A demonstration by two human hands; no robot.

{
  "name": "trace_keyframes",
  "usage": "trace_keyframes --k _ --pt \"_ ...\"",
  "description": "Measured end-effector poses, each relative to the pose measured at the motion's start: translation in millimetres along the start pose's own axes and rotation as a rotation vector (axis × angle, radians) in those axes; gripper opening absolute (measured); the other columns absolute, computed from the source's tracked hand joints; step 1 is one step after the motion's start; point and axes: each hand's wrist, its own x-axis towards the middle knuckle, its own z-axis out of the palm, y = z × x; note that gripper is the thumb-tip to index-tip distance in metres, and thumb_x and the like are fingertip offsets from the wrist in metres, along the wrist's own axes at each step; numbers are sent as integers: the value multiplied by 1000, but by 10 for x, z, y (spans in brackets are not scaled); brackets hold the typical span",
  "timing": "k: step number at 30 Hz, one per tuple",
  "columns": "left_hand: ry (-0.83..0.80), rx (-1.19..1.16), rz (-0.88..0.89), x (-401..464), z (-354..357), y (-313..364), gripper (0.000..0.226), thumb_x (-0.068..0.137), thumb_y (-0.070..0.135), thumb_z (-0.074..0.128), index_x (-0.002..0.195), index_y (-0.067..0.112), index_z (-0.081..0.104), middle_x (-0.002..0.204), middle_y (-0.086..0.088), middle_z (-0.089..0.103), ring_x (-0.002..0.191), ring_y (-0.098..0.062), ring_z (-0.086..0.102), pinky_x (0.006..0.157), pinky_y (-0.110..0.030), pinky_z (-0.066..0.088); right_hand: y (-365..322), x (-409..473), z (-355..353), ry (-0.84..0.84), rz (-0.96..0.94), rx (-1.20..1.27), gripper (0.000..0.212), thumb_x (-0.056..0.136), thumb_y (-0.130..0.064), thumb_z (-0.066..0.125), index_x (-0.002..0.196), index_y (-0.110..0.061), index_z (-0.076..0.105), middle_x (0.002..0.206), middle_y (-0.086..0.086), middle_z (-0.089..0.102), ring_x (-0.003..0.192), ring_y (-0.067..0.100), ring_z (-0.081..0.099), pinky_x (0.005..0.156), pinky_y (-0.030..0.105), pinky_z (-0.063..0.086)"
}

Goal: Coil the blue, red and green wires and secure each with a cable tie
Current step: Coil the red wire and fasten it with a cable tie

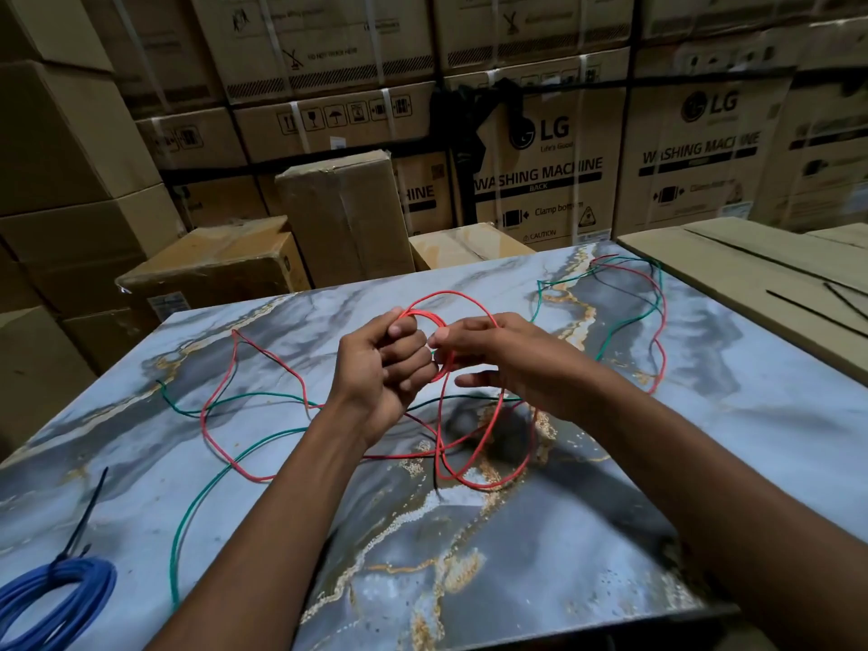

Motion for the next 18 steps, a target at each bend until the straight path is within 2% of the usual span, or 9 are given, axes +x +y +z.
trace_keyframes --k 4,8,11,13,15,18 --pt "16 36 16 16 43 -25 40 106 25 33 68 16 40 47 8 22 35 -5 20 38 -21 29 -3 16 -36 2 -31 67 17 99 -17 64 102 -1 72 83 10 65 75 15 62 68 21 54" --pt "83 85 59 28 76 -65 41 107 26 33 68 16 39 45 8 22 35 -5 20 39 -21 29 -12 31 -80 23 -13 54 22 95 -16 70 101 5 75 71 3 69 64 9 61 62 18 54" --pt "116 233 103 39 74 -78 41 108 27 32 69 17 36 44 9 22 35 -4 18 37 -20 20 -3 11 -101 78 23 3 26 90 -19 76 106 1 76 88 14 77 71 12 70 61 20 55" --pt "138 325 120 45 43 -68 40 108 28 32 70 18 36 45 10 22 35 -4 16 37 -20 16 -27 20 -126 142 45 40 27 90 -22 77 108 -1 76 99 15 78 71 12 72 54 17 50" --pt "161 349 119 44 8 -35 40 108 28 32 70 18 36 45 10 22 35 -4 16 36 -19 15 -101 44 -199 150 90 157 22 93 -23 73 106 -5 74 86 3 75 50 3 57 42 12 38" --pt "160 211 101 36 -18 54 40 108 27 31 69 18 36 44 10 21 35 -4 13 39 -20 11 -227 38 -328 51 176 402 15 99 -24 61 100 -11 69 58 -11 50 35 1 30 34 10 20"
